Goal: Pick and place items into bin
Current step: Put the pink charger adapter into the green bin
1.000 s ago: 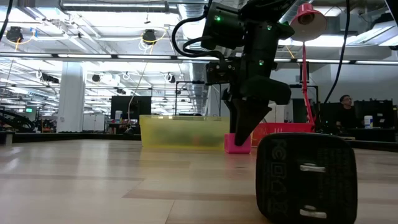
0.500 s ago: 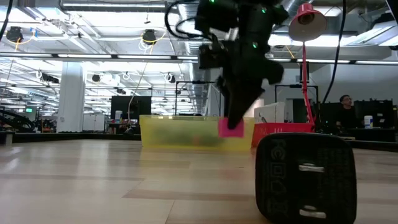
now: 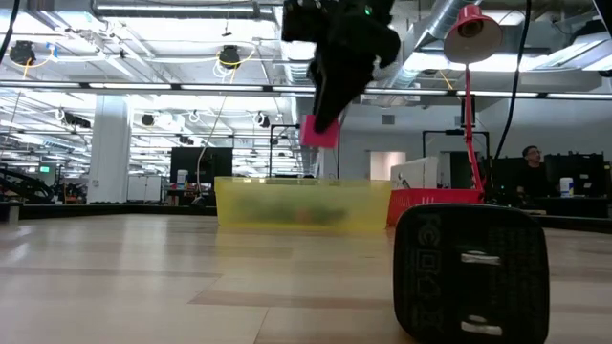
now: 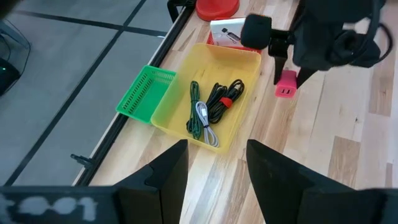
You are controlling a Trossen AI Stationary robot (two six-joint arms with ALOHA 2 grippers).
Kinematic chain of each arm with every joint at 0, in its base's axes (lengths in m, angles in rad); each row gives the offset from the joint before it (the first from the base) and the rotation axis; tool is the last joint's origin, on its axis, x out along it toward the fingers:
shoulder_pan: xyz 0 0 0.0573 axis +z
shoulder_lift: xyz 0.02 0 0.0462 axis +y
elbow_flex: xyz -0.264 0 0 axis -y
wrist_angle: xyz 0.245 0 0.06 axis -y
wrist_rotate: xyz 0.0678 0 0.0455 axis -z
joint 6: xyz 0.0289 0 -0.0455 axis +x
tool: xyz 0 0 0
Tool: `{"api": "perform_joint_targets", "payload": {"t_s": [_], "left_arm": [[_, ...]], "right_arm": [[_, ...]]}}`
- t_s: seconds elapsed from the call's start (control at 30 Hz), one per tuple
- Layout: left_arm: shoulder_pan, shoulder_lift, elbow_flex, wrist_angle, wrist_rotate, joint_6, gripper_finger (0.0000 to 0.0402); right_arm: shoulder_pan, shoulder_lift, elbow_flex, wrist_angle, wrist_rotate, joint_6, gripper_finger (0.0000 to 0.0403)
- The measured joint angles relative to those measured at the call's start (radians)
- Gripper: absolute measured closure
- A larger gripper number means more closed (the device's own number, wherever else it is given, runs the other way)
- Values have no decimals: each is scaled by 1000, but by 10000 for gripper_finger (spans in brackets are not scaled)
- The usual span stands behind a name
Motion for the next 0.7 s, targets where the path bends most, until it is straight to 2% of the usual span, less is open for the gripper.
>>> {"api": "perform_joint_targets", "payload": {"t_s": [0.17, 0.4, 0.53, 0.7], "left_arm": [[0, 0, 0, 0, -19, 0, 246], [-14, -5, -24, 34, -222, 8, 246], [-51, -30, -129, 138, -356, 60, 246], [-81, -82, -316, 332, -446, 162, 246]], "right_arm": [[0, 0, 76, -43, 9, -10, 271], [0, -8, 147, -63, 10, -12, 271], [0, -10, 183, -63, 10, -12, 271], [0, -10, 234, -58, 10, -26, 271]]}}
